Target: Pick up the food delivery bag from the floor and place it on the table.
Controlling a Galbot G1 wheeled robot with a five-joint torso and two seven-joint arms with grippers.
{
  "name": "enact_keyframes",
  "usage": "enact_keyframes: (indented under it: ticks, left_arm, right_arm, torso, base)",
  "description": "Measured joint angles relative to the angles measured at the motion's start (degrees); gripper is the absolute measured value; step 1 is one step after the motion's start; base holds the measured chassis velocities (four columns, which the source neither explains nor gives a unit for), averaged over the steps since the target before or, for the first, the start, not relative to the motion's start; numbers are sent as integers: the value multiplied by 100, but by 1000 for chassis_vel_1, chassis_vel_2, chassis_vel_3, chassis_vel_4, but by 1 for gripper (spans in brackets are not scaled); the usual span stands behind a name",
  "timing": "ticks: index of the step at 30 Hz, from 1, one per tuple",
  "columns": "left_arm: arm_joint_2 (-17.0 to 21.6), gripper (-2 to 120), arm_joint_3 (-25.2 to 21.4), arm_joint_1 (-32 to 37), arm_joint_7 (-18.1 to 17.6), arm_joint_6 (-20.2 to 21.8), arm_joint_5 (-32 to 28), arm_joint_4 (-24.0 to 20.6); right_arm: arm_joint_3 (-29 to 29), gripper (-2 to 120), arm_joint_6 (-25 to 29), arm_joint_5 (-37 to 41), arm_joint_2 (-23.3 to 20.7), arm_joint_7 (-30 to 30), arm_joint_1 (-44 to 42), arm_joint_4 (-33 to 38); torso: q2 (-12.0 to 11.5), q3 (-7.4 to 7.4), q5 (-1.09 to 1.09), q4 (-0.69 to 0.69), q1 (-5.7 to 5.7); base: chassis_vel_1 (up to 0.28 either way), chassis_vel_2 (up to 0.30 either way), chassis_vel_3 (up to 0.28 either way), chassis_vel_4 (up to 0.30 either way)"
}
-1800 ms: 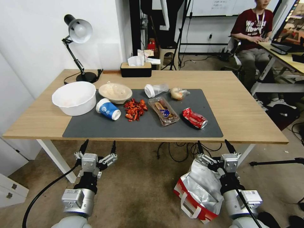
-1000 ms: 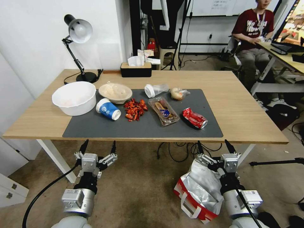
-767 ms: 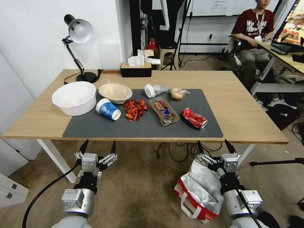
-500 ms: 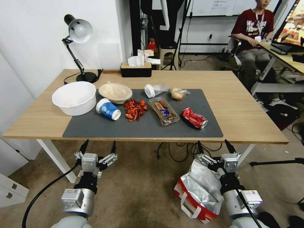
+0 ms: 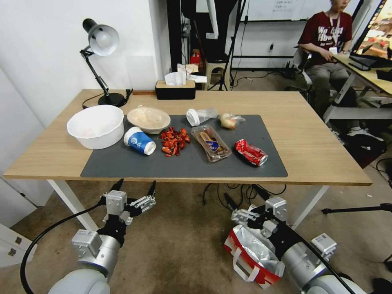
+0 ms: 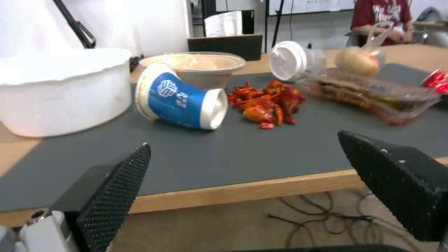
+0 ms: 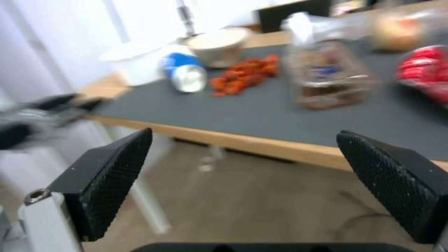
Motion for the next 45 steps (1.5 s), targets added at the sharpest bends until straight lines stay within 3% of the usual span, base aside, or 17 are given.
enact_keyframes:
  ticks: [11, 28, 45]
  left_arm:
    - [104, 100, -156, -3, 22, -230, 184, 155]
    - [76, 100, -143, 23, 129, -443, 164, 224]
    - [74, 100, -126, 23, 437, -819, -312, 371]
  right_arm:
    - [608, 100, 426, 339, -224, -2, 234, -389]
    - [775, 100, 611, 339, -250, 332, 257, -590]
    - [931, 100, 935, 310, -174, 460, 221, -978]
  torso:
    - [-1, 0, -1, 2, 1]
    - [0, 0, -1, 2, 0]
    - [0, 0, -1, 2, 0]
  base:
    - [0, 0, 0, 0]
    - [0, 0, 0, 0]
    - [0, 0, 0, 0]
